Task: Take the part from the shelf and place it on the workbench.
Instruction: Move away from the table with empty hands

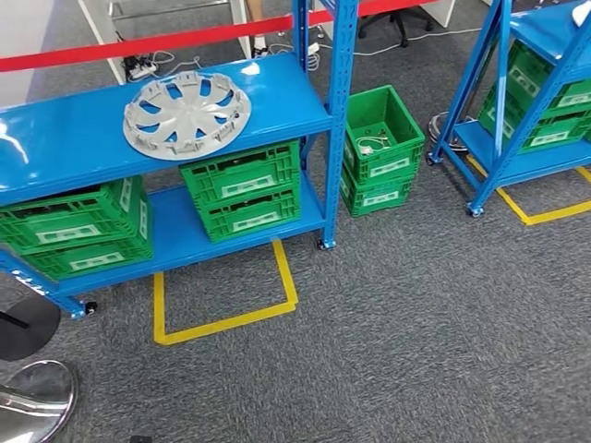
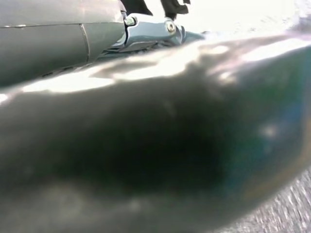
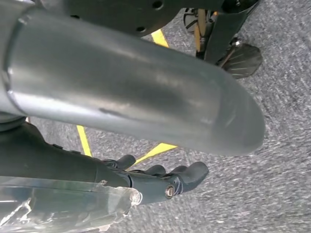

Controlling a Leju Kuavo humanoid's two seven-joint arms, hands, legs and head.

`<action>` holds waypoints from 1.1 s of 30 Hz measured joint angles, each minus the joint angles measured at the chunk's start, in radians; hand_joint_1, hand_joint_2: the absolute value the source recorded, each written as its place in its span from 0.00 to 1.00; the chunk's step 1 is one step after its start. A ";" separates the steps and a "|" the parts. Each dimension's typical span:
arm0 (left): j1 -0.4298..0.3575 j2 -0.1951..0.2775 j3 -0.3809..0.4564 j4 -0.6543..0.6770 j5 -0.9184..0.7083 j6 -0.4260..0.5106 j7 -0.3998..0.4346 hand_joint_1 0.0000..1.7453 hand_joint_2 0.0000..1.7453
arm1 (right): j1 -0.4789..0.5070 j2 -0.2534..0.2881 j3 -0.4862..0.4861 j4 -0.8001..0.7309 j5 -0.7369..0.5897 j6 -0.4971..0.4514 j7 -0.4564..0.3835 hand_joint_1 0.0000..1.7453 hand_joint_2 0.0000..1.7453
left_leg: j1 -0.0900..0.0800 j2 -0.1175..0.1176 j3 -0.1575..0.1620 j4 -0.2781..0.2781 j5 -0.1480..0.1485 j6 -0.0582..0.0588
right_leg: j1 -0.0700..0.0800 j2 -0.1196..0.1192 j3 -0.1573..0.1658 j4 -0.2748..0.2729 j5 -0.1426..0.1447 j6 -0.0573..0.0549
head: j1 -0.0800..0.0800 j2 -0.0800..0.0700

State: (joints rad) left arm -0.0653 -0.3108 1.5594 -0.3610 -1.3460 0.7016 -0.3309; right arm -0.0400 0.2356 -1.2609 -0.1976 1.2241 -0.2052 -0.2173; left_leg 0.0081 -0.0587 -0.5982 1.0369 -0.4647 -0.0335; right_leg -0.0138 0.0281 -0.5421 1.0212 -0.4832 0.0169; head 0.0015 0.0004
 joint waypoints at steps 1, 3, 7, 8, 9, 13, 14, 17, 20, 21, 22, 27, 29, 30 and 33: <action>-0.001 0.000 0.000 0.000 0.001 0.000 0.000 0.00 0.00 | 0.000 0.000 0.000 0.000 0.000 0.000 -0.001 0.00 0.00 | -0.001 0.024 -0.025 0.053 -0.030 -0.004 | 0.001 -0.010 0.000 0.000 0.000 -0.004 | -0.003 0.000; -0.003 0.000 0.000 0.000 0.003 0.000 -0.002 0.00 0.00 | 0.002 -0.001 0.000 0.000 0.001 0.000 -0.002 0.00 0.00 | -0.001 0.044 -0.089 0.185 -0.088 -0.008 | 0.003 -0.034 0.000 0.000 -0.002 -0.010 | -0.006 0.000; 0.001 0.000 0.001 0.000 0.005 0.000 -0.004 0.00 0.00 | 0.002 -0.002 0.000 0.000 0.001 0.000 -0.004 0.00 0.00 | -0.002 0.054 -0.071 0.154 -0.027 -0.002 | 0.006 -0.074 0.004 0.000 -0.005 -0.010 | -0.005 0.000; 0.000 0.000 0.001 0.000 0.005 0.000 -0.005 0.00 0.00 | 0.001 -0.002 0.001 0.000 0.001 0.000 -0.004 0.00 0.00 | -0.005 0.074 -0.035 0.086 0.002 0.002 | 0.008 -0.081 0.006 0.000 -0.007 -0.007 | -0.006 0.000; -0.002 0.000 0.001 0.000 0.005 0.000 -0.005 0.00 0.00 | 0.001 -0.002 0.001 0.000 0.001 0.001 -0.005 0.00 0.00 | -0.008 0.092 -0.005 0.026 0.020 0.007 | 0.011 -0.089 0.007 0.002 -0.010 -0.002 | -0.006 0.000; -0.003 -0.002 0.002 0.000 0.006 0.000 -0.006 0.00 0.00 | -0.002 -0.002 0.002 0.000 0.003 0.001 -0.007 0.00 0.00 | -0.015 0.096 0.025 -0.046 0.026 0.027 | 0.017 -0.123 0.014 -0.004 -0.018 0.017 | -0.004 0.000; 0.000 -0.002 0.002 0.000 0.006 0.000 -0.006 0.00 0.00 | -0.003 -0.002 0.002 0.000 0.003 0.001 -0.007 0.00 0.00 | -0.013 0.088 0.026 -0.049 0.027 0.031 | 0.017 -0.122 0.016 0.000 -0.024 0.022 | -0.004 0.000; 0.002 -0.004 0.004 0.000 0.007 0.000 -0.006 0.00 0.00 | -0.006 -0.002 0.003 0.000 0.004 0.001 -0.007 0.00 0.00 | -0.005 0.064 0.027 -0.053 0.032 0.044 | 0.014 -0.062 -0.039 0.123 -0.098 0.037 | 0.002 0.000; 0.002 -0.004 0.005 0.000 0.007 0.000 -0.005 0.00 0.00 | -0.003 -0.003 0.003 0.000 0.004 0.003 -0.006 0.00 0.00 | -0.005 0.033 0.027 -0.052 0.033 0.047 | 0.013 -0.034 -0.119 0.278 -0.143 0.037 | 0.005 0.000; 0.002 -0.004 0.005 0.000 0.007 0.000 -0.005 0.00 0.00 | -0.001 -0.003 0.003 0.000 0.005 0.003 -0.005 0.00 0.00 | -0.005 0.020 0.028 -0.051 0.033 0.046 | 0.013 -0.032 -0.117 0.263 -0.120 0.036 | 0.005 0.000; 0.002 -0.004 0.005 0.000 0.007 0.000 -0.004 0.00 0.00 | 0.000 -0.004 0.003 0.000 0.005 0.003 -0.005 0.00 0.00 | -0.005 0.009 0.030 -0.051 0.033 0.045 | 0.012 -0.028 -0.098 0.214 -0.083 0.034 | 0.005 0.000; 0.002 -0.001 0.005 0.000 0.007 0.000 -0.004 0.00 0.00 | -0.006 -0.005 0.004 0.000 0.005 0.003 -0.008 0.00 0.00 | -0.010 -0.023 0.025 -0.044 0.032 0.024 | 0.006 0.013 -0.015 0.011 -0.002 0.019 | 0.006 0.000; 0.005 0.001 0.005 0.002 0.008 0.000 -0.002 0.00 0.00 | -0.006 -0.005 0.005 0.000 0.003 0.003 -0.010 0.00 0.00 | -0.009 -0.018 0.022 -0.043 0.031 0.016 | 0.006 0.008 -0.014 0.012 0.001 0.007 | 0.005 0.000; 0.005 0.003 0.005 0.005 0.009 -0.002 0.001 0.00 0.00 | -0.006 -0.005 0.005 0.000 0.003 0.003 -0.011 0.00 0.00 | -0.009 -0.010 0.022 -0.041 0.031 0.020 | 0.006 0.007 -0.014 0.012 0.003 0.004 | 0.002 0.000; 0.004 0.011 0.005 0.023 0.009 -0.010 0.015 0.00 0.00 | -0.006 -0.006 0.005 0.000 0.002 0.003 -0.012 0.00 0.00 | -0.012 0.009 0.024 -0.045 0.036 0.082 | 0.009 0.005 -0.015 0.011 0.002 0.004 | -0.008 0.000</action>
State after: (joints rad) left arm -0.0617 -0.3001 1.5644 -0.3385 -1.3371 0.6917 -0.3164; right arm -0.0460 0.2298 -1.2562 -0.1976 1.2261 -0.2019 -0.2293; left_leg -0.0037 -0.0494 -0.5739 0.9918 -0.4285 0.0488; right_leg -0.0050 0.0328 -0.5569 1.0327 -0.4811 0.0209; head -0.0062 0.0003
